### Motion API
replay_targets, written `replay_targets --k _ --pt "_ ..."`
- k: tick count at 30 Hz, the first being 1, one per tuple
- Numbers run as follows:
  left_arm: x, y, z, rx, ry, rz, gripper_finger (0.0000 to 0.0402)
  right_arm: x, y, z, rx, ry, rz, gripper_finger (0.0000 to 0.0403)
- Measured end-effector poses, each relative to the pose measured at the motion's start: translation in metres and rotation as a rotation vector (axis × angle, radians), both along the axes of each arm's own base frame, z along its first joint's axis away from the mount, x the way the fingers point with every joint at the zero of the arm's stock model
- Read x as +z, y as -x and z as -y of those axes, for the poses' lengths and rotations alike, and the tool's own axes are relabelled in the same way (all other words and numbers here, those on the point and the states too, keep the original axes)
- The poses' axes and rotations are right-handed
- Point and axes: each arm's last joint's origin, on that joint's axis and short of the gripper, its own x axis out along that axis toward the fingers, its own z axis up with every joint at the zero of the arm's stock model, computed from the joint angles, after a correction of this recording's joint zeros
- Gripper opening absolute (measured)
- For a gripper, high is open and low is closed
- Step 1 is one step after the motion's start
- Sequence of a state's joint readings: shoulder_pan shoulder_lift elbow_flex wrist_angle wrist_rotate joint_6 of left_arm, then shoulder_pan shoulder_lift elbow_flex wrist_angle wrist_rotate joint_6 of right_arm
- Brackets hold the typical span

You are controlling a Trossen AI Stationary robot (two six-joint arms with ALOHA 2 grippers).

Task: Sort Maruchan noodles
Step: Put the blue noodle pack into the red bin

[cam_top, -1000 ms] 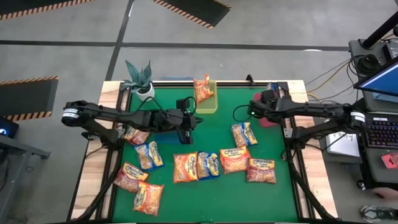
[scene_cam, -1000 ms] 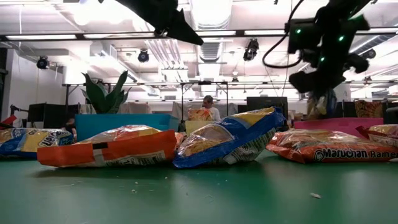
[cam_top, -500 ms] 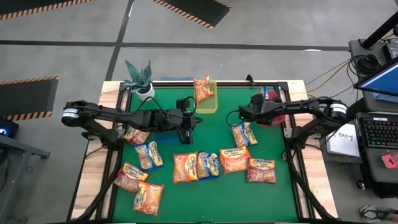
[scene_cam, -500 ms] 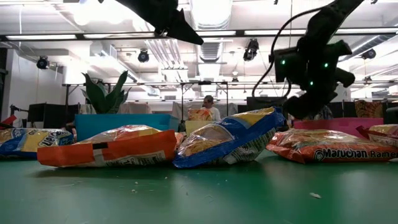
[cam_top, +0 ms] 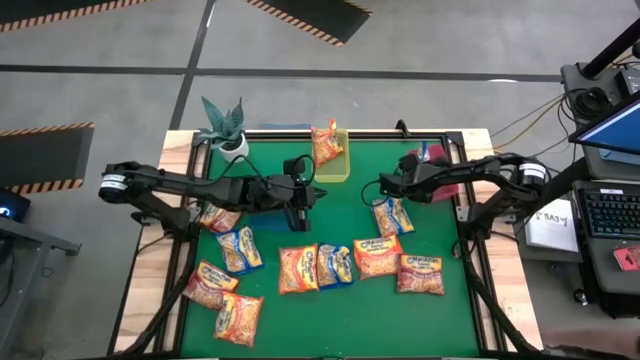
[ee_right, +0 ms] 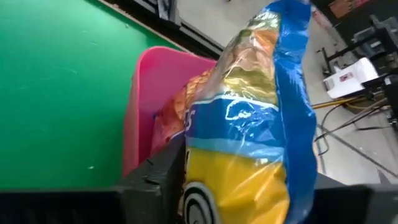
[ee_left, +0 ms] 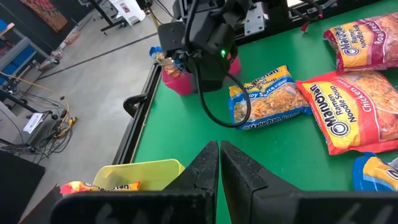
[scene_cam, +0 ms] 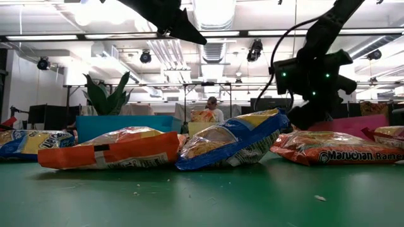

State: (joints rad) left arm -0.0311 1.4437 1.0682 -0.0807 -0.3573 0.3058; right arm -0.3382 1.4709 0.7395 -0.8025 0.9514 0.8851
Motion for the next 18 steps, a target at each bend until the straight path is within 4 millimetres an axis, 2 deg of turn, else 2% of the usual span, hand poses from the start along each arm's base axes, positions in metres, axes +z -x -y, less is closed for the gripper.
replay_targets --k 11,18 --pt "0.0 0.0 0.0 0.012 0.027 0.015 0.0 0.032 0.004 -0.002 0.038 0.015 0.106 0.016" --pt "0.0 0.0 0.0 0.025 0.053 0.025 0.0 0.063 0.016 -0.008 0.069 -0.016 0.283 0.016"
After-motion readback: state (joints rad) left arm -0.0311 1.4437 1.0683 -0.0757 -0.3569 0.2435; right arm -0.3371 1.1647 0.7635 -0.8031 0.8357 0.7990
